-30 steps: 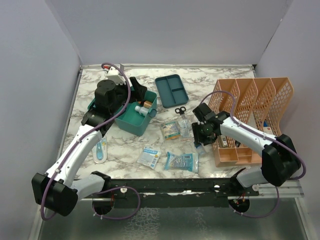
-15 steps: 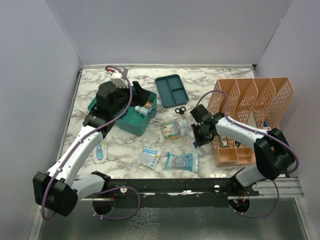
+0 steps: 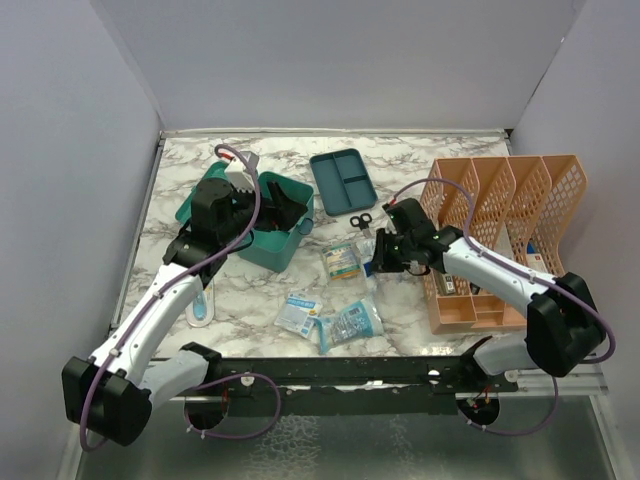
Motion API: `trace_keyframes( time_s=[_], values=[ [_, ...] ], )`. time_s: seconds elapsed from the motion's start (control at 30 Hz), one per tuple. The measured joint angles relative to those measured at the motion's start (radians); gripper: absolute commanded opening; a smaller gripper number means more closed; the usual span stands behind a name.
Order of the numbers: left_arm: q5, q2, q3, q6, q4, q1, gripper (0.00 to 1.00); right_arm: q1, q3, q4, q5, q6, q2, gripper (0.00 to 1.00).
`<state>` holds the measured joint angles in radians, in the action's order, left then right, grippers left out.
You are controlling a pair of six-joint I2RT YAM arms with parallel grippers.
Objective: Organize the medicine kit
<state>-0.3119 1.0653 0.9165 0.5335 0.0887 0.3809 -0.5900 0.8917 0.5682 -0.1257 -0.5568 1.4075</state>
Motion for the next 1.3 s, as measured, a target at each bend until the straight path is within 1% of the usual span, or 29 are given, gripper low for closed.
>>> trace_keyframes(
  time_s=[0.17,0.3,0.47,0.7,0.8,0.97,1.07,1.17,1.3],
  values=[
    [-0.068,-0.087,-0.067,0.033,0.010,0.000,0.81,0.000,-0.001,-0.177,-0.084,-0.113,-0.006,0.13],
    [-0.117,-0.107,-0.110,0.051,0.004,0.000,0.81,0.000,-0.001,-0.311,-0.157,-0.185,0.019,0.13],
    [-0.191,-0.085,-0.166,0.087,-0.036,0.000,0.80,0.000,-0.006,-0.458,-0.250,-0.251,0.064,0.13],
    [-0.280,-0.007,-0.191,0.116,-0.111,0.000,0.76,0.000,-0.008,-0.645,-0.405,-0.326,0.070,0.13],
    [-0.311,0.005,-0.191,0.116,-0.127,0.000,0.72,0.000,-0.008,-0.704,-0.473,-0.349,0.071,0.13],
    [-0.354,0.014,-0.191,0.103,-0.168,0.000,0.70,0.000,-0.008,-0.780,-0.541,-0.369,0.071,0.13],
    [-0.368,0.016,-0.192,0.096,-0.197,0.000,0.69,0.000,-0.008,-0.814,-0.564,-0.374,0.071,0.13],
    [-0.395,0.026,-0.196,0.093,-0.240,0.000,0.66,0.000,-0.008,-0.831,-0.577,-0.376,0.071,0.13],
    [-0.426,0.040,-0.196,0.071,-0.257,0.000,0.63,0.000,-0.008,-0.846,-0.577,-0.386,0.071,0.13]
  ],
)
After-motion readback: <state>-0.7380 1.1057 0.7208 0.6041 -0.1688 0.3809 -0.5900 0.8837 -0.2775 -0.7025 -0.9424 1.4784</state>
